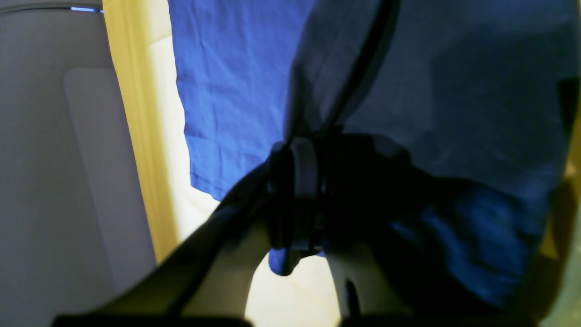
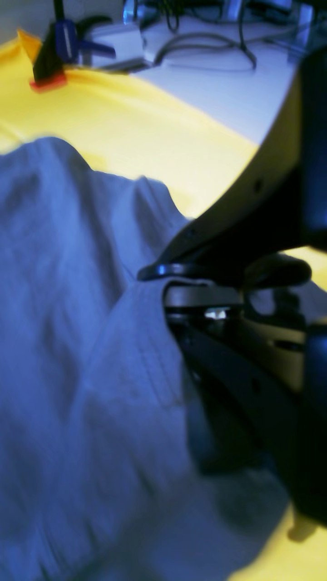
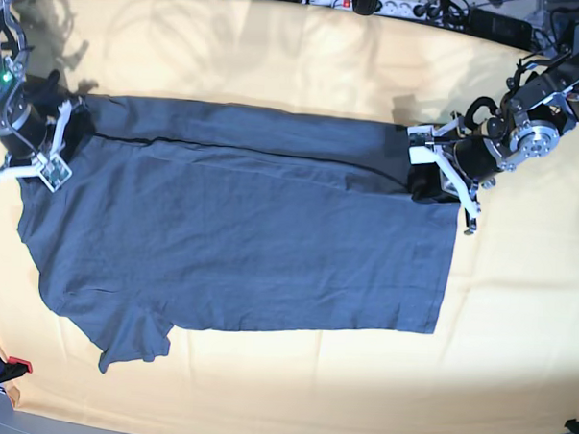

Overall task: Fold the T-shirt properly
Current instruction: 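Lay the shoulder edge back down and release with both grippers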

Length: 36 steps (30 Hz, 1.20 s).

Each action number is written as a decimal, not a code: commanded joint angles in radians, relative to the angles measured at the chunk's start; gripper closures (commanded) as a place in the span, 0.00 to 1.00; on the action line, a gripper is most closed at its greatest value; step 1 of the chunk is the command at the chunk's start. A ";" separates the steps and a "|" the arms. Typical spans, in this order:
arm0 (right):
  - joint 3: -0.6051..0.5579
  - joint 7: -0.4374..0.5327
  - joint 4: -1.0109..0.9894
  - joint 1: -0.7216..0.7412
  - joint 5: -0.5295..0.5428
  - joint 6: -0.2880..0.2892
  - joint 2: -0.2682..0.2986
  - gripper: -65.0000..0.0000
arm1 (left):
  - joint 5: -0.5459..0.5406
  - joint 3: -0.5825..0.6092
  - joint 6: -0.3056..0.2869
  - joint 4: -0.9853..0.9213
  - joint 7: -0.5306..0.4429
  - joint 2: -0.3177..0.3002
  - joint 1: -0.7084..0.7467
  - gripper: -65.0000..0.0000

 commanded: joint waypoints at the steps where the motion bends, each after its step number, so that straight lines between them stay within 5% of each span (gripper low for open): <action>1: 0.001 0.014 0.008 0.027 -0.002 -0.014 0.024 1.00 | 0.016 -0.010 0.017 0.001 -0.008 -0.019 -0.024 1.00; 13: -0.082 0.014 0.005 0.090 -0.023 -0.054 0.019 1.00 | 0.013 -0.010 0.020 -0.018 -0.008 -0.019 -0.030 1.00; 20: -0.082 0.023 0.005 0.092 -0.027 -0.062 0.019 1.00 | 0.013 -0.010 0.020 -0.017 -0.008 -0.019 -0.030 0.85; 26: -0.082 0.023 -0.001 0.122 -0.024 -0.080 0.019 0.38 | 0.014 -0.010 0.021 -0.017 -0.003 -0.019 -0.030 0.83; 31: -0.081 -0.045 0.003 0.154 -0.044 -0.207 0.022 0.35 | 0.051 -0.010 0.127 -0.017 0.071 -0.022 -0.030 0.60; 34: -0.081 -0.116 0.030 0.162 -0.024 -0.207 0.022 0.35 | 0.020 -0.010 0.232 -0.017 0.113 -0.022 -0.029 0.47; 36: -0.081 -0.177 0.061 0.160 0.019 -0.173 0.022 0.35 | -0.010 -0.010 0.237 -0.012 0.159 -0.022 -0.029 0.44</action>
